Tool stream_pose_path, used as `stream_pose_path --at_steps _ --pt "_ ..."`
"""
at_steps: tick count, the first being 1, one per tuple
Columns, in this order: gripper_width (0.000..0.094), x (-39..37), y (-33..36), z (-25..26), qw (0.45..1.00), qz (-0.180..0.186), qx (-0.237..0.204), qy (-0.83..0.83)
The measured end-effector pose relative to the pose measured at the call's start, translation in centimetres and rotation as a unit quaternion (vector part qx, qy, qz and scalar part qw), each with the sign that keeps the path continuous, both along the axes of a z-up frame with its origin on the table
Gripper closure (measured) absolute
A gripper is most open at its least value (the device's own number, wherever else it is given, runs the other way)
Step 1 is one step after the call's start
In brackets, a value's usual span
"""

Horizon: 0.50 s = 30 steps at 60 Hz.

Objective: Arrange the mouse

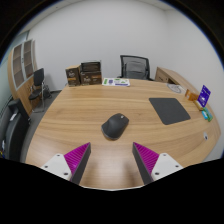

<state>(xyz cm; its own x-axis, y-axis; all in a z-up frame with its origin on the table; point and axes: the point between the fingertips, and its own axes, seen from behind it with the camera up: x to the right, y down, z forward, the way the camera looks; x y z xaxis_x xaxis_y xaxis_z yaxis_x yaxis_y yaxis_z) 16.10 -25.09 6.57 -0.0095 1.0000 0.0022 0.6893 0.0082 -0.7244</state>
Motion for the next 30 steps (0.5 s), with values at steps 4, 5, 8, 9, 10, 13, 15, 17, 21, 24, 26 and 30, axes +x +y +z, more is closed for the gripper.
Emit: stream_pose_path --at_steps 4,5,8,9,10,13,15,17,21,24,26,30 --pt "0.0073 -1.6 0.1 -1.1 1.0 -0.001 0.001 -0.002" --pt "0.0075 -2.0 0.1 -1.4 1.0 -0.001 0.002 -0.003" --pt "0.0075 -3.2 0.2 -2.1 1.0 -0.001 0.003 -0.004" --pt "0.0073 -3.6 0.2 -2.3 1.0 -0.001 0.003 -0.004" --pt "0.0076 -4.1 0.2 -2.5 1.0 0.0 0.003 -0.006" --pt "0.0076 -5.1 0.2 -3.2 1.0 0.0 0.003 -0.008" --pt "0.0075 -5.8 0.2 -3.6 1.0 -0.001 0.002 -0.01" --pt "0.0075 -6.5 0.2 -4.1 1.0 -0.001 0.001 -0.012" --pt "0.0076 -7.7 0.2 -5.0 1.0 -0.001 -0.002 -0.018" --pt "0.0073 -8.5 0.3 -5.5 1.0 -0.001 -0.006 -0.021" --pt "0.0074 -9.0 0.3 -5.9 1.0 -0.001 -0.007 -0.024" --pt "0.0074 -10.1 0.5 -6.3 1.0 -0.001 -0.004 -0.027"
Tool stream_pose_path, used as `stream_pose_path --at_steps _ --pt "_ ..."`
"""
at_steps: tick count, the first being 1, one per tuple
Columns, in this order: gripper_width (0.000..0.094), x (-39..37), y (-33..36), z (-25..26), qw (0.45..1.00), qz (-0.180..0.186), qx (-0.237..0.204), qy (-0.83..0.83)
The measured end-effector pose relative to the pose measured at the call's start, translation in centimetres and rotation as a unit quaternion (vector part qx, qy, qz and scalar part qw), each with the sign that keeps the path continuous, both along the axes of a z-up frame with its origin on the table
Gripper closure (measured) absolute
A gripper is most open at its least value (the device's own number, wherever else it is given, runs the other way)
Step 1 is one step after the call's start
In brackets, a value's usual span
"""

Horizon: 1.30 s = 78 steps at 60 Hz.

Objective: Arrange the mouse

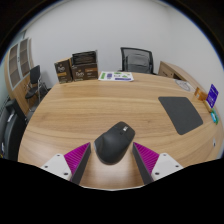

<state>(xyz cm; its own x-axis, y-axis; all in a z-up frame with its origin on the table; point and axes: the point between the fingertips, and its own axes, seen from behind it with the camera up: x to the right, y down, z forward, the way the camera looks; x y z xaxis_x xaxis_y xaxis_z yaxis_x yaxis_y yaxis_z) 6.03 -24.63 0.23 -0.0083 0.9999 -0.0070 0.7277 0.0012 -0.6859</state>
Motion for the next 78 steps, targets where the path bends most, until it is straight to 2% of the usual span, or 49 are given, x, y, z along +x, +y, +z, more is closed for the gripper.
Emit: stream_pose_path --at_steps 23,41,50,56,62,74,78 --pt "0.0066 -4.7 -0.2 -1.3 1.0 0.006 -0.007 -0.008" --pt "0.0096 -6.4 -1.1 -1.5 0.999 0.001 -0.034 -0.006" --pt "0.0221 -6.7 -1.3 -1.3 0.999 0.001 -0.049 0.0" --pt "0.0411 -7.0 -0.9 -1.4 0.999 -0.003 -0.051 0.004" --pt "0.0451 -6.9 -1.0 -1.3 0.999 0.007 -0.047 0.006" --pt "0.0644 -7.1 -0.8 -1.2 0.999 0.01 -0.042 0.01" --pt "0.0658 -7.0 -1.0 -1.2 0.999 0.009 -0.048 0.011"
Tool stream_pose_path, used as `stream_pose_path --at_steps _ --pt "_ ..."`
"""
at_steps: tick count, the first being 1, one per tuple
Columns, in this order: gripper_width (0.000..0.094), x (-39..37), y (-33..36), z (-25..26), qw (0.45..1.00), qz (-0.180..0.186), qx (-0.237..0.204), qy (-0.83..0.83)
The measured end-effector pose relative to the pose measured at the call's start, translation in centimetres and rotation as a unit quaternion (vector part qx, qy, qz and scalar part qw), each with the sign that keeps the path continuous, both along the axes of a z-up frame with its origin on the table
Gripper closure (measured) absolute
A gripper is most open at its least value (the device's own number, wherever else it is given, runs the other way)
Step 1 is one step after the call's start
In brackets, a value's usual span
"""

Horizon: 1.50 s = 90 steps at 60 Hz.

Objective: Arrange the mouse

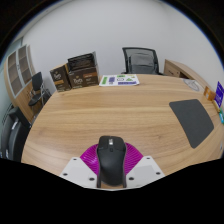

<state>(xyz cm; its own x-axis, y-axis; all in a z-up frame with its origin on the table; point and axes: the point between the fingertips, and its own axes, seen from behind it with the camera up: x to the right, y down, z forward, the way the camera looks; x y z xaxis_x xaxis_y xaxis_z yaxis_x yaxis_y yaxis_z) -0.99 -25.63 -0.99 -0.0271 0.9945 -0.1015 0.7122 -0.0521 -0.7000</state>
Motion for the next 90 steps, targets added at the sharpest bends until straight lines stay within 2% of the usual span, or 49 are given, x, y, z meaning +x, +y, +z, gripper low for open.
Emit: stream_pose_path --at_steps 12,22,35,43,50,57,77,81,87,89,90 --pt "0.0659 0.6 0.2 0.8 1.0 0.001 -0.001 -0.007" --pt "0.0658 -0.5 2.9 6.4 0.999 0.005 0.008 0.032" --pt "0.0658 -4.5 13.4 15.5 0.995 -0.041 0.025 0.091" --pt "0.0659 -6.2 21.7 17.7 0.99 -0.076 0.051 0.108" --pt "0.0659 -7.1 28.1 15.8 0.989 -0.099 0.057 0.098" --pt "0.066 -8.0 32.4 11.8 0.989 -0.102 0.055 0.088" --pt "0.064 -7.9 35.2 1.3 0.995 -0.088 0.031 0.023" --pt "0.0579 -7.4 35.3 0.1 0.996 -0.086 0.036 0.013" --pt "0.0439 -7.4 35.6 -0.1 0.995 -0.095 0.029 0.013" --pt "0.0305 -7.2 36.0 -0.2 0.994 -0.099 0.035 0.008" --pt "0.0183 -7.1 36.3 -0.2 0.994 -0.102 0.042 0.007"
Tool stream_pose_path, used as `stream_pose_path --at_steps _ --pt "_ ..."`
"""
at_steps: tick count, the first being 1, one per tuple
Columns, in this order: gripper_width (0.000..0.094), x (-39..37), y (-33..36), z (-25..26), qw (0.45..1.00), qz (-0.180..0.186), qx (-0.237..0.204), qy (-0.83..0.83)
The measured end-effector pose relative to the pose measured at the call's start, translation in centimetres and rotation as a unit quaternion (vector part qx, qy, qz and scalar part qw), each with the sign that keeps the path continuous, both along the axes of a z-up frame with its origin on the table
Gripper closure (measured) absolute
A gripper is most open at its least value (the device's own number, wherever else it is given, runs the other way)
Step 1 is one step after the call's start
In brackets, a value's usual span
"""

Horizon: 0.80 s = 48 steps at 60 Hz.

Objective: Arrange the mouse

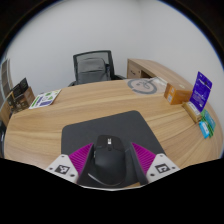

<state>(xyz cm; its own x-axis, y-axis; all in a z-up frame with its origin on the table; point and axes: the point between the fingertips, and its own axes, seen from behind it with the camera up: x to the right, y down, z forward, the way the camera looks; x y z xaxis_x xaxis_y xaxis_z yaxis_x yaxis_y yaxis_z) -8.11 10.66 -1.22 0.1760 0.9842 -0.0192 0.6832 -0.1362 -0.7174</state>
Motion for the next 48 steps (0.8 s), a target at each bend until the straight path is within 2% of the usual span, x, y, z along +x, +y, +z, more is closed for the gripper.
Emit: stream_pose_path --at_steps 1,4,9,18,32,40,48 --pt "0.006 0.0 0.2 0.1 1.0 -0.002 0.005 0.0" --pt "0.0111 0.2 0.8 0.7 1.0 -0.008 0.019 0.004" --pt "0.0069 0.7 1.2 2.7 0.999 -0.01 0.025 0.016" --pt "0.0072 4.2 -0.4 9.1 0.999 -0.024 0.031 0.031" --pt "0.0077 14.8 -4.8 20.2 0.997 -0.019 0.059 0.049" --pt "0.0074 21.3 -7.4 23.9 0.997 -0.015 0.059 0.052" --pt "0.0077 26.1 -9.5 25.5 0.998 -0.008 0.045 0.052"
